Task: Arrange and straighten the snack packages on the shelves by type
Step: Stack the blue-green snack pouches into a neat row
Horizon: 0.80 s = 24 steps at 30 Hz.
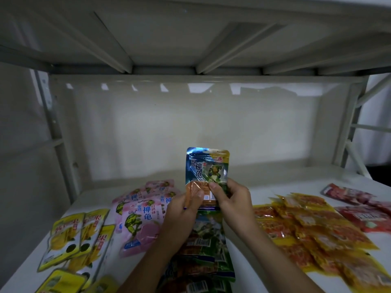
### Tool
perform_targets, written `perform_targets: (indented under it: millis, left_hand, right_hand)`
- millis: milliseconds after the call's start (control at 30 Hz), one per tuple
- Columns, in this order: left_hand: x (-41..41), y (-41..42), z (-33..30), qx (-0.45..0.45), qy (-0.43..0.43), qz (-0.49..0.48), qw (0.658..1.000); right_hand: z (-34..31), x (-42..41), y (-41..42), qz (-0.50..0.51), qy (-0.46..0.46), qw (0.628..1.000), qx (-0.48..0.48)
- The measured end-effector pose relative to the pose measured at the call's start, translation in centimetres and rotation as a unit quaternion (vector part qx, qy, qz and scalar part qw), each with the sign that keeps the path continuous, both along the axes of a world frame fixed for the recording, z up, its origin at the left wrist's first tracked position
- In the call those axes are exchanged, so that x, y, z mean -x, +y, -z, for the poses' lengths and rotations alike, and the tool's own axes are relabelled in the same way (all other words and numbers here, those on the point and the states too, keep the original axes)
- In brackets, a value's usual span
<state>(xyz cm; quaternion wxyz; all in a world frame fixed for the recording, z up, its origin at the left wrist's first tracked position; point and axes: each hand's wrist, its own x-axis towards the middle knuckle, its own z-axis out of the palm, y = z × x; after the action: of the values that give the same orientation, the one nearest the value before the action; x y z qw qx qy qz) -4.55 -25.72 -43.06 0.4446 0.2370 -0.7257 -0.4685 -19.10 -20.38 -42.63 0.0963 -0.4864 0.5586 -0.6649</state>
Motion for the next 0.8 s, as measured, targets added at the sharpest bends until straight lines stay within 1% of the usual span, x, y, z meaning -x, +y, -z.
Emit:
perform_targets:
  millis: [100, 200, 267, 367, 433, 500, 567, 667, 800]
  left_hand:
    - [0.1, -0.1, 0.0, -0.027, 0.038, 0.002, 0.999]
    - [0.2, 0.1, -0.2, -0.067, 0.073, 0.001, 0.995]
    - [0.1, 0.0, -0.2, -0.086, 0.079, 0.005, 0.993]
    - [0.0, -0.3, 0.1, -0.101, 0.063, 0.004, 0.993]
    - [-0.2, -0.5, 0.1, -0.107, 0.054, -0.002, 0.993]
    - [-0.5, -0.8, -0.1, -0.119, 0.057, -0.004, 0.991]
    - [-0.8, -1.0, -0.3, -0.139, 0.077, -0.006, 0.987]
    - [-0.8, -1.4, -0.3, -0.153, 0.1, -0.009, 0.983]
    - [-0.5, -1.3, -0.3, -0.126, 0.096, -0.004, 0.987]
  right_hand:
    - [-0.5, 0.0, 0.3, -0.06, -0.058, 0.996, 0.008]
    - [-0.7, -0.2, 0.8, -0.105, -0.069, 0.992, -0.027]
    - [-0.6, -0.5, 1.0, -0.112, -0.073, 0.99, -0.035]
    - [0.1, -0.2, 0.9, -0.094, -0.043, 0.994, -0.03]
    - [-0.1, -0.5, 1.0, -0.094, -0.04, 0.995, -0.022]
    - [0.0, -0.6, 1.0, -0.101, -0.033, 0.994, -0.021]
    - [0.2, -0.9, 0.7, -0.092, 0.0, 0.995, -0.027]
    - [0.7, -0.8, 0.4, -0.074, 0.05, 0.994, -0.058]
    - [0.3, 0.0, 0.5, -0.055, 0.057, 0.992, -0.102]
